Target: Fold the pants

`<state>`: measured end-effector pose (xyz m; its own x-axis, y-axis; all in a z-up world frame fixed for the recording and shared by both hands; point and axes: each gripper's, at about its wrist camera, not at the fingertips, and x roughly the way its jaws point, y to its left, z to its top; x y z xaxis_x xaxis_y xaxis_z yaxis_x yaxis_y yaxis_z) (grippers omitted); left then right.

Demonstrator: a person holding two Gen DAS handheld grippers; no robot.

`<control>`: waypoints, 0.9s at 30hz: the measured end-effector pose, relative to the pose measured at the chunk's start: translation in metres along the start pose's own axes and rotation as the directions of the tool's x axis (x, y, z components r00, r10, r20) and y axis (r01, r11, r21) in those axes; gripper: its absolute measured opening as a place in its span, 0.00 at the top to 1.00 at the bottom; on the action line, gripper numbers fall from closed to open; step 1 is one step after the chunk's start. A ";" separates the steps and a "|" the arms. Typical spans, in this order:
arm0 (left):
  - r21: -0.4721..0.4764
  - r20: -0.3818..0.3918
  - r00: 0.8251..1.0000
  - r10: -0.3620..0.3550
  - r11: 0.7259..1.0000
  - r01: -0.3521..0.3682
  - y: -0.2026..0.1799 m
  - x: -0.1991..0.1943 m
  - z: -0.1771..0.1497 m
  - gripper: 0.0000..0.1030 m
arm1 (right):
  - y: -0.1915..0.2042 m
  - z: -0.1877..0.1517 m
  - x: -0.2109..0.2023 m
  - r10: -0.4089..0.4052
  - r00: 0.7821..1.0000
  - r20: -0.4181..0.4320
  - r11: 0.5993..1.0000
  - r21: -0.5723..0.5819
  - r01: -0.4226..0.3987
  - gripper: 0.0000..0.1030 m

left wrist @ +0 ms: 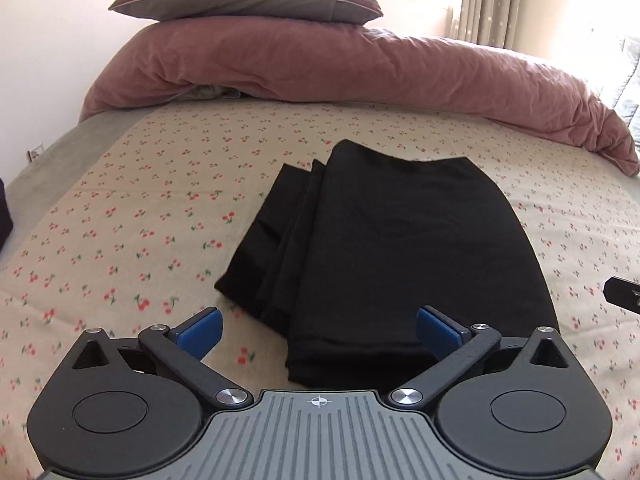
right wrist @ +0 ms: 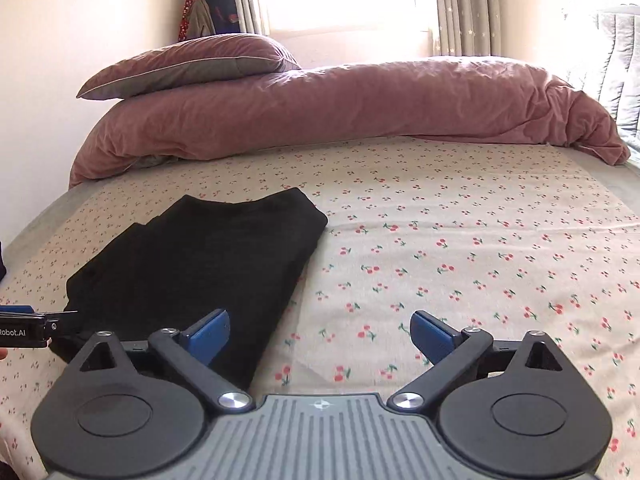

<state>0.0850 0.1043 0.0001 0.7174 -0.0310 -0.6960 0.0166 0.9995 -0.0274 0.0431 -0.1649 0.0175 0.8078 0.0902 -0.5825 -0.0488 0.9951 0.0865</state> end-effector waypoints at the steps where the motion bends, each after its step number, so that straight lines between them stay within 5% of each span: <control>1: 0.003 -0.008 1.000 0.015 1.000 -0.015 -0.004 -0.007 -0.008 0.00 | 0.004 -0.005 -0.007 -0.012 1.000 0.002 1.000 -0.004 0.012 0.03; 6: 0.011 -0.018 0.995 0.101 0.995 -0.101 -0.025 -0.030 -0.042 0.00 | 0.015 -0.021 -0.025 -0.049 0.999 -0.003 0.999 -0.017 0.049 0.01; 27: 0.028 -0.031 0.996 0.082 0.996 -0.081 -0.045 -0.044 -0.057 0.00 | 0.022 -0.034 -0.029 -0.042 0.998 -0.037 0.999 -0.031 0.041 0.01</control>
<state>0.0131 0.0607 -0.0085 0.6943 0.0509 -0.7178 -0.0221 0.9985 0.0495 -0.0013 -0.1444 0.0083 0.7866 0.0500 -0.6154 -0.0340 0.9987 0.0378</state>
